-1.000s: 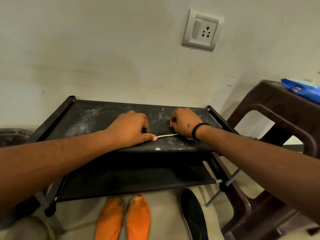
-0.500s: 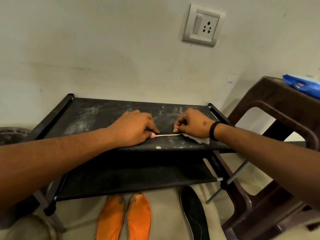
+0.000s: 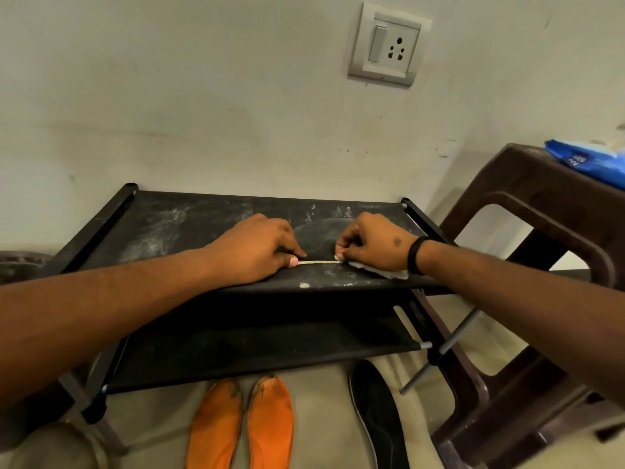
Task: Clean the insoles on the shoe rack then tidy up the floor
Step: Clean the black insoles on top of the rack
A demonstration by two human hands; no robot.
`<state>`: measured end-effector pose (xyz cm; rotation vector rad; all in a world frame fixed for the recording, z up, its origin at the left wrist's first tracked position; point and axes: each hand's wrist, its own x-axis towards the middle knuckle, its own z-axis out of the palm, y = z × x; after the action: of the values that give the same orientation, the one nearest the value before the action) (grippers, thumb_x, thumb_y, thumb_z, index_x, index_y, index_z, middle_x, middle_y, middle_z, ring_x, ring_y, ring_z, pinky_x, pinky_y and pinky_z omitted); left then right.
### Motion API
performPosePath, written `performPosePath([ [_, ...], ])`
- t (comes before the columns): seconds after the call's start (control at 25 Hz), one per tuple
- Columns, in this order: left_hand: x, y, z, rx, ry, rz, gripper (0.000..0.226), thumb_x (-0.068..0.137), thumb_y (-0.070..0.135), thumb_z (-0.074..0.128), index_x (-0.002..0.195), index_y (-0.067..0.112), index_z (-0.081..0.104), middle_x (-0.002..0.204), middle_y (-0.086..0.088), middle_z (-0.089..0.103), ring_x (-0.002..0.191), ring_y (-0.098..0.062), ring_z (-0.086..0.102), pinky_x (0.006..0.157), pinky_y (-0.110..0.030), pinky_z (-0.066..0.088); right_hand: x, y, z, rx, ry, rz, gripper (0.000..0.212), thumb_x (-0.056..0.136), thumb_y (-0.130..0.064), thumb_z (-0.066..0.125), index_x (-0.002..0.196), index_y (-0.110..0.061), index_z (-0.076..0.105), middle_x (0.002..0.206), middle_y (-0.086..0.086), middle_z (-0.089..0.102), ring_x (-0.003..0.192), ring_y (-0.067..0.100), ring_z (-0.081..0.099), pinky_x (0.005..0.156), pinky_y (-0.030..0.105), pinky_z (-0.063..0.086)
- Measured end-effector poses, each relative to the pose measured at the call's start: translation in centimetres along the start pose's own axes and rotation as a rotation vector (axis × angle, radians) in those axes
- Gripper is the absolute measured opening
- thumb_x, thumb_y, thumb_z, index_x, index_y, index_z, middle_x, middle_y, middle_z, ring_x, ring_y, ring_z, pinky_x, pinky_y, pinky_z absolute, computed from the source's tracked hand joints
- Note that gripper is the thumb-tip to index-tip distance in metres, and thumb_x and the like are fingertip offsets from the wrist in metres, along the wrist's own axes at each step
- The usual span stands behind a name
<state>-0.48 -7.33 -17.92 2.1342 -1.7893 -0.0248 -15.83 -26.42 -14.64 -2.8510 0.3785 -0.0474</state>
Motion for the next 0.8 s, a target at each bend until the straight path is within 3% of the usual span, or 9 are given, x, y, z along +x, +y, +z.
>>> performPosePath([
  [0.12, 0.0, 0.1, 0.0, 0.002, 0.007, -0.003, 0.023, 0.096, 0.032, 0.065, 0.117, 0.034, 0.074, 0.118, 0.009, 0.066, 0.103, -0.013, 0.061, 0.100, -0.034, 0.042, 1.2, 1.9, -1.0, -0.133, 0.076, 0.159, 0.012, 0.090, -0.018, 0.065, 0.085, -0.015, 0.075, 0.083, -0.001, 0.072, 0.077, 0.013, 0.066, 0.082, 0.033, 0.057],
  [0.16, 0.0, 0.1, 0.0, 0.004, 0.006, -0.005, 0.023, 0.096, 0.032, 0.065, 0.117, 0.034, 0.074, 0.118, 0.009, 0.066, 0.103, -0.013, 0.060, 0.101, -0.034, 0.042, 1.2, 1.8, -1.1, -0.145, 0.077, 0.169, 0.013, 0.090, -0.016, 0.064, 0.086, -0.014, 0.075, 0.086, 0.002, 0.073, 0.079, 0.015, 0.067, 0.083, 0.035, 0.057],
  [0.32, -0.1, 0.0, -0.1, -0.015, -0.001, 0.004, 0.024, 0.095, 0.034, 0.066, 0.117, 0.034, 0.074, 0.117, 0.010, 0.065, 0.102, -0.010, 0.061, 0.097, -0.032, 0.045, 0.2, -0.9, 0.1, -0.045, -0.015, 0.013, 0.012, 0.090, -0.012, 0.064, 0.087, -0.012, 0.076, 0.077, -0.007, 0.070, 0.070, 0.001, 0.064, 0.070, 0.014, 0.051],
  [0.48, 0.2, 0.4, -0.1, 0.016, 0.004, -0.009, 0.024, 0.096, 0.035, 0.064, 0.119, 0.034, 0.073, 0.119, 0.009, 0.064, 0.104, -0.012, 0.060, 0.102, -0.032, 0.041, 2.7, 1.0, -0.4, -0.183, 0.118, 0.209, 0.016, 0.091, -0.017, 0.059, 0.082, -0.013, 0.072, 0.083, 0.004, 0.071, 0.075, 0.019, 0.065, 0.078, 0.037, 0.057],
  [0.52, 0.2, 0.5, -0.1, 0.013, 0.001, -0.010, 0.024, 0.096, 0.034, 0.064, 0.119, 0.034, 0.073, 0.119, 0.009, 0.064, 0.104, -0.011, 0.060, 0.101, -0.032, 0.041, 3.1, 0.8, -0.2, -0.182, 0.134, 0.221, 0.016, 0.091, -0.016, 0.059, 0.081, -0.012, 0.072, 0.084, 0.006, 0.071, 0.075, 0.020, 0.064, 0.077, 0.036, 0.057],
  [0.64, -0.1, 0.3, -0.2, 0.006, -0.015, -0.009, 0.024, 0.095, 0.035, 0.065, 0.118, 0.035, 0.073, 0.118, 0.010, 0.065, 0.101, -0.009, 0.061, 0.098, -0.032, 0.044, 3.1, -1.5, 1.1, -0.078, 0.056, 0.063, 0.015, 0.090, -0.013, 0.062, 0.083, -0.013, 0.075, 0.072, -0.009, 0.065, 0.065, 0.001, 0.057, 0.064, 0.014, 0.045],
  [0.68, -0.1, 0.2, -0.2, 0.012, -0.015, -0.009, 0.024, 0.096, 0.035, 0.065, 0.118, 0.035, 0.073, 0.119, 0.010, 0.065, 0.101, -0.009, 0.060, 0.098, -0.031, 0.043, 3.2, -1.8, 1.3, -0.071, 0.042, 0.038, 0.015, 0.090, -0.014, 0.062, 0.083, -0.014, 0.076, 0.069, -0.012, 0.063, 0.064, -0.001, 0.056, 0.063, 0.012, 0.043],
  [0.8, 0.1, 0.4, -0.2, 0.021, -0.008, -0.015, 0.025, 0.097, 0.035, 0.063, 0.119, 0.035, 0.072, 0.121, 0.010, 0.064, 0.104, -0.011, 0.060, 0.099, -0.029, 0.040, 4.1, -0.2, 0.2, -0.218, 0.141, 0.220, 0.014, 0.092, -0.022, 0.060, 0.086, -0.017, 0.072, 0.084, 0.002, 0.070, 0.077, 0.019, 0.064, 0.076, 0.032, 0.055],
])
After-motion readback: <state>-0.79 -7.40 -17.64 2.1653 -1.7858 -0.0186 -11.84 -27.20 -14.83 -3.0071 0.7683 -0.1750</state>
